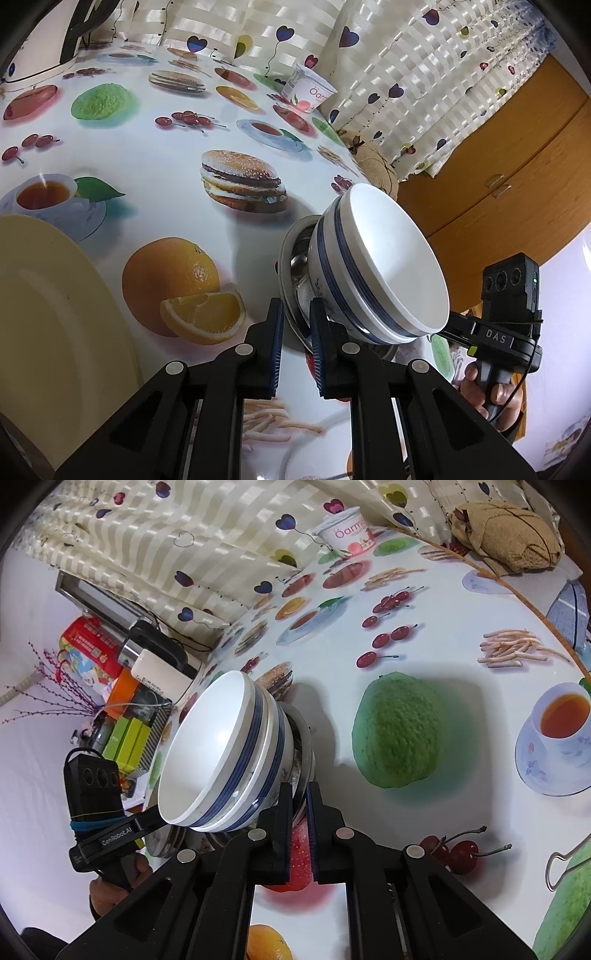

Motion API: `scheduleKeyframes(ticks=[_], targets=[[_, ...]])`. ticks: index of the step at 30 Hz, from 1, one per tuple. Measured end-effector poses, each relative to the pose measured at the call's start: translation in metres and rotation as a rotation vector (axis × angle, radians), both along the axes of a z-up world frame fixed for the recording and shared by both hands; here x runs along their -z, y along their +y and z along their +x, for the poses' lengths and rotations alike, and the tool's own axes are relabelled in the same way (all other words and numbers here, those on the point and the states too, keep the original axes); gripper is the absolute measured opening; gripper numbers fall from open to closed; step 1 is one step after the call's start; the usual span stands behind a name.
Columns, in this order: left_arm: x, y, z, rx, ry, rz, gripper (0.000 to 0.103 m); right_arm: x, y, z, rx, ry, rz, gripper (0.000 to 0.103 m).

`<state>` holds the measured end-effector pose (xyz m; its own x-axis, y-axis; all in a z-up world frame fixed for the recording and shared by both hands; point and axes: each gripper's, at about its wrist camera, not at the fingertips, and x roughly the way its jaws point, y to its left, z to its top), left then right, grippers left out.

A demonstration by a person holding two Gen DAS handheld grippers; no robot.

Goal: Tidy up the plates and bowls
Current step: 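Lower the white bowl into the first white bowl in the steel bowl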

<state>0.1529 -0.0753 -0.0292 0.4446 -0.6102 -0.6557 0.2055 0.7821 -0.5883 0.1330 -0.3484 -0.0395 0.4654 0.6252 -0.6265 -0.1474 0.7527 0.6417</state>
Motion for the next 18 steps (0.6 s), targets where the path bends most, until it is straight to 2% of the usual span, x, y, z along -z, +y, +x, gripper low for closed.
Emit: scheduleKeyframes(ticks=[5, 13, 16, 18], targets=[[0.0003, 0.0001, -0.0004, 0.001, 0.009, -0.015, 0.015, 0.0072, -0.0084, 0.0066, 0.015, 0.051, 0.081, 0.009], [-0.0004, -0.0015, -0.0008, 0.013, 0.004, -0.006, 0.015, 0.0035, -0.0015, 0.0058, 0.005, 0.031, 0.047, 0.009], [0.0028, 0.0012, 0.0008, 0.009, 0.022, -0.032, 0.015, 0.0043, -0.0029, 0.0068, 0.002, 0.04, 0.055, 0.01], [0.0031, 0.0011, 0.001, 0.008, 0.026, -0.035, 0.015, 0.0077, -0.0071, 0.009, 0.018, 0.062, 0.075, 0.014]])
